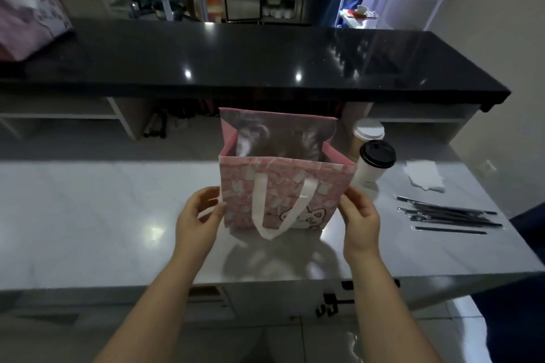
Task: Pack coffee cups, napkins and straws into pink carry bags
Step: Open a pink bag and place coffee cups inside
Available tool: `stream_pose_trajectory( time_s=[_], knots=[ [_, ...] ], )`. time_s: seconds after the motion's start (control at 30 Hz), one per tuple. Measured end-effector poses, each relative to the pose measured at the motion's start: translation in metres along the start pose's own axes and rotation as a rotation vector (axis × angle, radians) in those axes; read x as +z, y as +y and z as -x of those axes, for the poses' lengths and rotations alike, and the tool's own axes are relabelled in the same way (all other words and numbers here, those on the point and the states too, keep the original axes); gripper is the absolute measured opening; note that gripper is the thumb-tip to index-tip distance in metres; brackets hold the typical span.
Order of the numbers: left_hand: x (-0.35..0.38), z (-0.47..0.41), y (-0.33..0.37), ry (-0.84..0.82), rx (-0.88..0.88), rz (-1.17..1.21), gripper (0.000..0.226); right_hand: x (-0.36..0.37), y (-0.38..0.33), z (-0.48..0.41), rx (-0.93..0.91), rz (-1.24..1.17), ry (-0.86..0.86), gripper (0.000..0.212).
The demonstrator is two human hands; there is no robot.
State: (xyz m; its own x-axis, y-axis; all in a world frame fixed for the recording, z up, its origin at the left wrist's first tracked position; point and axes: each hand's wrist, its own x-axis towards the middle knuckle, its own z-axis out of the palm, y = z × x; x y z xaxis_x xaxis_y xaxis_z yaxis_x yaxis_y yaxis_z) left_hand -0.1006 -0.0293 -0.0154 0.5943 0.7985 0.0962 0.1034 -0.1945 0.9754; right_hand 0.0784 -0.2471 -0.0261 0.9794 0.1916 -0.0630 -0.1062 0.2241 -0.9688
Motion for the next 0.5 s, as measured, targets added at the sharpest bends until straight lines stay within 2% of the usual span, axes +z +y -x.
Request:
stream_pose_trajectory(
  time_s=[0.17,0.23,0.37,0.5],
  knots=[
    [-0.009,-0.026,0.060,0.014,0.185,0.006,0.026,0.008,-0.050,-0.017,-0.215,0.165,-0.114,0.030],
    [-0.004,-0.045,0.091,-0.026,0.285,-0.049,0.028,0.008,-0.071,-0.028,-0.268,0.235,-0.105,0.030],
    [0.026,-0.079,0.145,-0.170,0.508,-0.269,0.034,0.001,-0.096,-0.056,-0.285,0.365,-0.056,0.029],
    [0.066,-0.093,0.166,-0.419,0.636,-0.559,0.034,-0.012,-0.101,-0.083,-0.280,0.630,-0.054,0.026]
  ],
)
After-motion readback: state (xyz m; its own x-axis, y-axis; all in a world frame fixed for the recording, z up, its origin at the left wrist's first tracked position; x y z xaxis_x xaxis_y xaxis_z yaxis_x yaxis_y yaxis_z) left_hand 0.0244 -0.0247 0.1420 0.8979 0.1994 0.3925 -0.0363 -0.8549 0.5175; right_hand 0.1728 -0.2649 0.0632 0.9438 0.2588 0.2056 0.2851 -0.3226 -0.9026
